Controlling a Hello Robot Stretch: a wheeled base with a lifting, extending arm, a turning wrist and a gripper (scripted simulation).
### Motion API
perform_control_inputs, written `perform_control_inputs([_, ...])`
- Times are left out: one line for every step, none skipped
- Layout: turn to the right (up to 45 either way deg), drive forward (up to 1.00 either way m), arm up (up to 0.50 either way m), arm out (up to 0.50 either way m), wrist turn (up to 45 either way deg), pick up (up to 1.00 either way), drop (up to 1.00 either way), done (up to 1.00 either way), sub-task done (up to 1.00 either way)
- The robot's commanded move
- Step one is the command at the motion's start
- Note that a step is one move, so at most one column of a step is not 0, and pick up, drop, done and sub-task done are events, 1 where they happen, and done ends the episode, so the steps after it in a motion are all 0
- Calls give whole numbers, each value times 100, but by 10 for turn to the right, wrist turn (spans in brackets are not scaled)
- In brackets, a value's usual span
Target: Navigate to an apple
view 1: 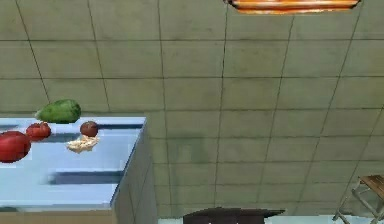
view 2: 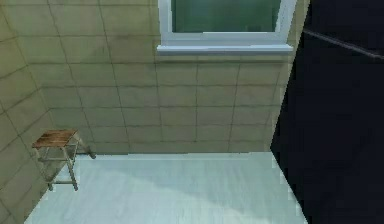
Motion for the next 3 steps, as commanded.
perform_control_inputs([-270,0,0,0,0,0,0,0,0])
perform_control_inputs([0,100,0,0,0,0,0,0,0])
perform_control_inputs([0,0,0,0,0,0,0,100,0])
